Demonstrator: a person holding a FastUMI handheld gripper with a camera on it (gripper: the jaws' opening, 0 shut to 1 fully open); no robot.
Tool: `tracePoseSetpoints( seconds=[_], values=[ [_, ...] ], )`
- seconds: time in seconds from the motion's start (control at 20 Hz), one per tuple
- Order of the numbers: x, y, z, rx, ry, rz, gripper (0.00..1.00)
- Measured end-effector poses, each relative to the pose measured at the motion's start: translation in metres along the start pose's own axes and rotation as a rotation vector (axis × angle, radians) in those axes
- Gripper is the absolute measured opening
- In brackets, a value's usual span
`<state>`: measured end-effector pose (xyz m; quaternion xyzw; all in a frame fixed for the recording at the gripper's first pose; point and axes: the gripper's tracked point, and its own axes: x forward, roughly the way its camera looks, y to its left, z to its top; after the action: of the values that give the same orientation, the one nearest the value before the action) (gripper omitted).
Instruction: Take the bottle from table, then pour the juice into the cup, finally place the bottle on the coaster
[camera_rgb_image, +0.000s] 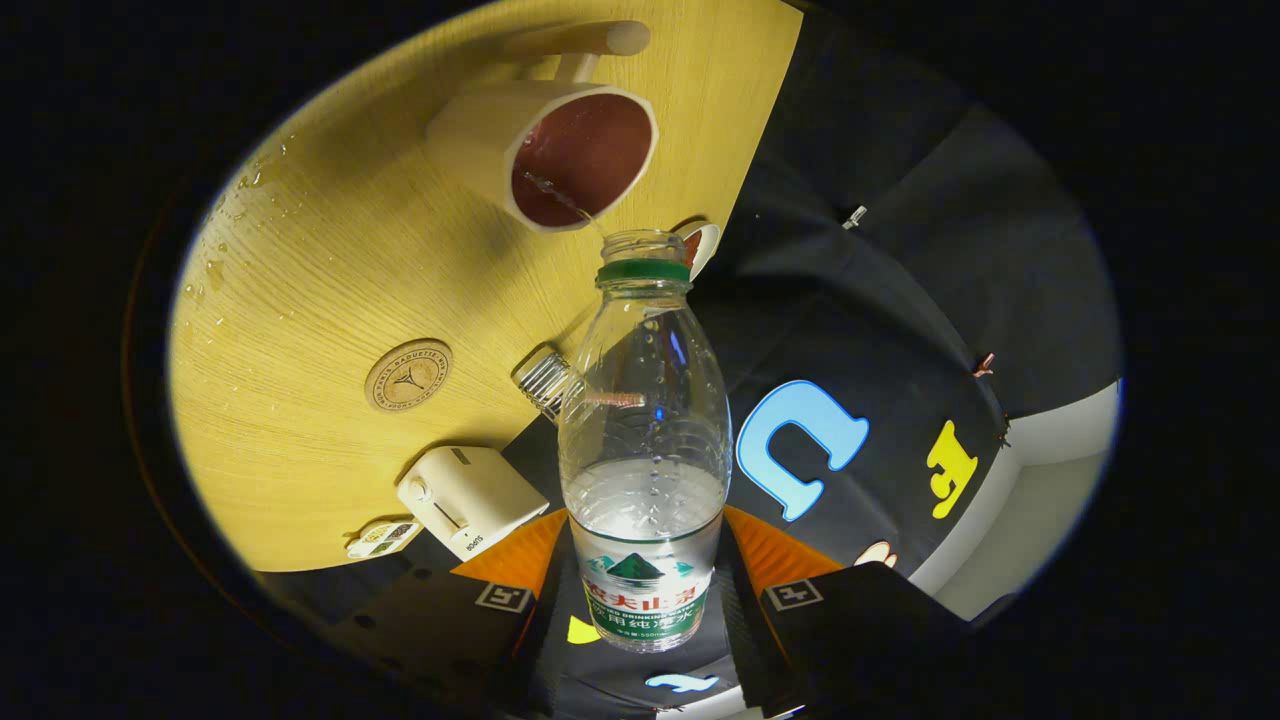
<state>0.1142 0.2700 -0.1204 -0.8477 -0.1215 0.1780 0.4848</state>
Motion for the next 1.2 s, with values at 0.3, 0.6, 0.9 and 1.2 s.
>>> tracePoseSetpoints(
  seconds=[0.3, 0.6, 0.9, 1.2],
  values=[
    [-0.015, 0.022, 0.0, 0.25, 0.037, 0.088, 0.7],
    [-0.041, 0.038, 0.02, 0.833, 0.055, 0.121, 0.7],
    [-0.048, 0.039, 0.024, 1.541, 0.045, 0.12, 0.7],
    [-0.017, 0.031, -0.007, 1.989, 0.009, 0.009, 0.7]
  ],
)
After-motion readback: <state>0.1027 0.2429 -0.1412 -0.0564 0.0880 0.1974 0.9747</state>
